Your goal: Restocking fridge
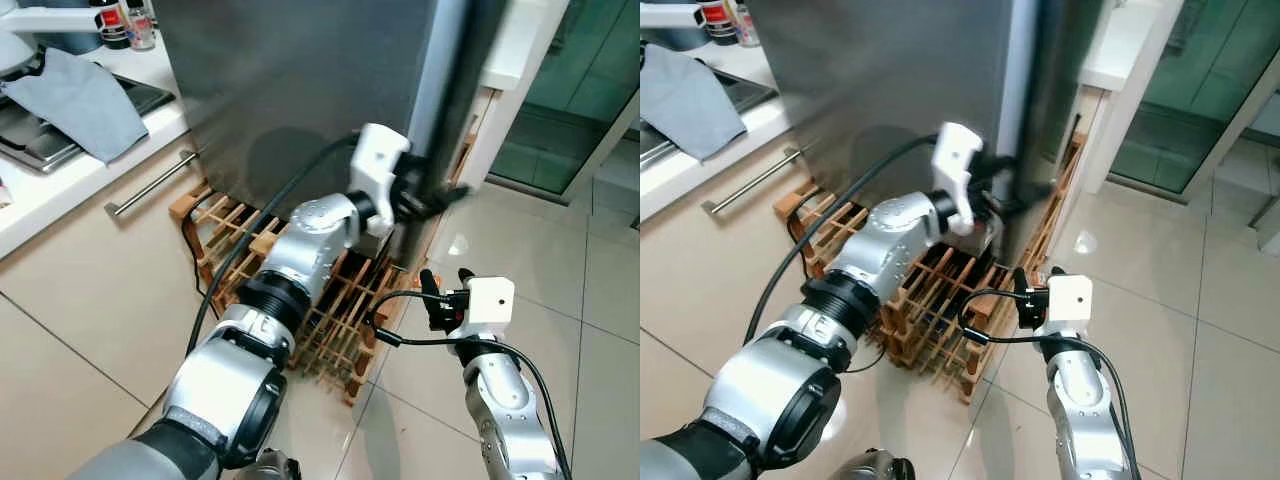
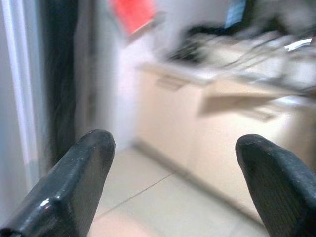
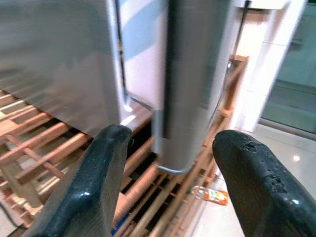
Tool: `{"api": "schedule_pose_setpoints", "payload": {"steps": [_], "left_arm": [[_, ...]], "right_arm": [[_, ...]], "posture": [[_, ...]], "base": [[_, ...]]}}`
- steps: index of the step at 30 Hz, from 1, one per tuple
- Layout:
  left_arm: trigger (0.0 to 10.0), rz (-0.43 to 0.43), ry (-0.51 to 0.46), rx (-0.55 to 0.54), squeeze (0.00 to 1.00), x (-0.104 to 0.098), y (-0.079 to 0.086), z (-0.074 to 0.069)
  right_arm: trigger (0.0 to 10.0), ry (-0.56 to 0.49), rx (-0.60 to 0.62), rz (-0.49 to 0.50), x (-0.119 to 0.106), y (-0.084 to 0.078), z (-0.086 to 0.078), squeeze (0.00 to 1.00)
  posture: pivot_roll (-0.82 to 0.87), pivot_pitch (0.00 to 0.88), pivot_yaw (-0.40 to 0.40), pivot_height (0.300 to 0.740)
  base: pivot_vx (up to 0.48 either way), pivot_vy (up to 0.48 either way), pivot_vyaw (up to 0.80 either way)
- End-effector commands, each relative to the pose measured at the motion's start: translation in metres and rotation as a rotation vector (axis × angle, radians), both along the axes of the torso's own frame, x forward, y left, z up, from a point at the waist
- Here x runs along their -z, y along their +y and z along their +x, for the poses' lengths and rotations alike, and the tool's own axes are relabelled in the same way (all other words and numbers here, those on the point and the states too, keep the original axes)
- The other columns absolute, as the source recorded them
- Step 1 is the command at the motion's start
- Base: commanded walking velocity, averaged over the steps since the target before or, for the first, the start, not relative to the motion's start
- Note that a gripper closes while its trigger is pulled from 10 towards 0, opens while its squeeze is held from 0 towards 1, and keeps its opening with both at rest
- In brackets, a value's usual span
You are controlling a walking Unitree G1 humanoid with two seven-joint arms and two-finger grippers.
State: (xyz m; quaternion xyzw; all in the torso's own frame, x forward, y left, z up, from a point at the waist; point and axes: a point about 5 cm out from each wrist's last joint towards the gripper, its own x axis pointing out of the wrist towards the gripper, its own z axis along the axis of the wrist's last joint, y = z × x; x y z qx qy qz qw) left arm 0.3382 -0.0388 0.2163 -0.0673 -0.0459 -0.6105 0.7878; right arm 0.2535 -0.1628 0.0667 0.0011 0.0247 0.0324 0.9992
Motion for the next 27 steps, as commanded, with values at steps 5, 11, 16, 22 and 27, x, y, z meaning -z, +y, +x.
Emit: {"api": "schedule_pose_setpoints", "payload": {"steps": [5,11,16,22,27], "left_arm": [[10.0,-0.354,0.074,0.422,0.00,-0.064,-0.097,-0.080],[10.0,-0.275,0.048,0.204,0.00,-0.034,-0.045,-0.051],[10.0,-0.195,0.062,-0.128,0.00,0.007,0.048,-0.024],[10.0,-0.193,0.122,-0.701,0.00,0.031,0.168,-0.006],[10.0,-0.143,0.239,-1.216,0.00,0.063,0.216,-0.005]], "right_arm": [[10.0,0.024,-0.007,-0.018,0.004,-0.004,0.000,0.00],[10.0,-0.015,-0.034,0.007,-0.005,0.003,0.008,0.00],[10.0,-0.011,-0.023,0.007,-0.005,-0.003,0.018,0.00],[10.0,-0.017,-0.029,0.000,-0.011,-0.008,0.037,0.00],[10.0,-0.035,-0.068,0.000,-0.021,0.001,0.055,0.00]], "posture": [[-0.13,0.000,0.024,0.740],[-0.10,0.000,0.006,0.740],[-0.06,0.000,0.001,0.740],[0.00,0.000,-0.044,0.740],[0.05,0.000,-0.090,0.740]], "base": [[0.000,0.000,0.00],[0.000,0.000,0.00],[0.000,0.000,0.00],[0.000,0.000,0.10],[0.000,0.000,0.67]]}}
